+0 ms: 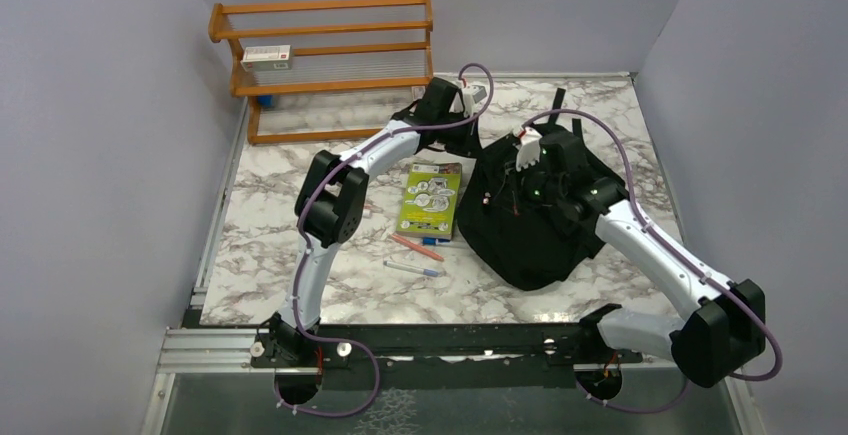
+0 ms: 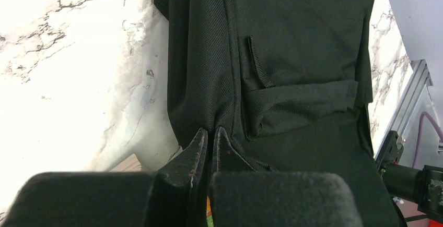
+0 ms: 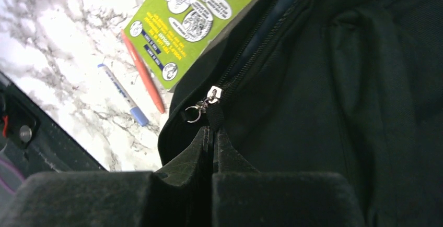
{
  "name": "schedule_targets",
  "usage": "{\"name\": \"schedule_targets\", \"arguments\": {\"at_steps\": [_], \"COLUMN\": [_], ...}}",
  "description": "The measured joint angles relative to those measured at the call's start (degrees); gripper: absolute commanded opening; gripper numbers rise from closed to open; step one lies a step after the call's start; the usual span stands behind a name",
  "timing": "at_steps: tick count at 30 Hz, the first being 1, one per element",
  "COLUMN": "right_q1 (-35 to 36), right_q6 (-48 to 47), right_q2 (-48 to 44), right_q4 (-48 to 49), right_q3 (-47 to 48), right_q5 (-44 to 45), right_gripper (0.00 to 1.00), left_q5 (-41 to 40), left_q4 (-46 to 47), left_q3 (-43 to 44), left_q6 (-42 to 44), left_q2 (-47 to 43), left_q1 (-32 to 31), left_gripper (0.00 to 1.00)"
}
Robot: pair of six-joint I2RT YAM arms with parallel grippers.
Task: Pack the student bag
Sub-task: Unzip the student bag at the center of the board.
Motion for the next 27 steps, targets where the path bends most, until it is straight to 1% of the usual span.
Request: {"name": "schedule_targets", "arguments": {"at_steps": [4, 10, 12, 16, 20, 24, 25, 27], "right_q1": [0.0, 0.0, 0.0, 0.0, 0.1, 0.1, 0.1, 0.1], "right_q6": [1.9, 3.0, 3.2, 3.3, 3.6, 3.7, 3.9, 4.3], "right_q2": [-0.9, -1.1, -1.1, -1.4, -3.5, -8.2, -9.1, -10.3], "right_q4": [-0.1, 0.1, 0.4, 1.1, 3.0, 6.9, 8.0, 9.6], "right_q3": [-0.2, -0.6, -0.8, -1.7, -4.0, -7.1, -7.9, -8.9], "right_q5": [3.5, 5.7, 6.4, 7.5, 8.2, 7.7, 7.6, 7.5], "right_gripper": [0.07, 0.09, 0.07, 0.02, 0.01, 0.01, 0.01, 0.01], "left_q5": [0.2, 0.9, 1.4, 3.4, 6.9, 10.4, 11.0, 11.7], "left_q4": [0.8, 1.6, 1.9, 4.3, 7.7, 11.3, 12.0, 13.0], "left_q3": [-0.6, -0.9, -1.2, -3.2, -6.5, -9.8, -10.3, -10.8], "left_q6": [0.0, 0.6, 1.0, 2.0, 2.3, 2.3, 2.3, 2.4], "left_q2": [-0.4, -1.4, -1.8, -3.1, -5.2, -8.0, -8.5, -9.7], "left_q1": [0.0, 0.0, 0.0, -0.1, -0.1, -0.2, -0.4, -0.9], "left_gripper": [0.00, 0.00, 0.00, 0.00, 0.00, 0.00, 0.02, 0.19]}}
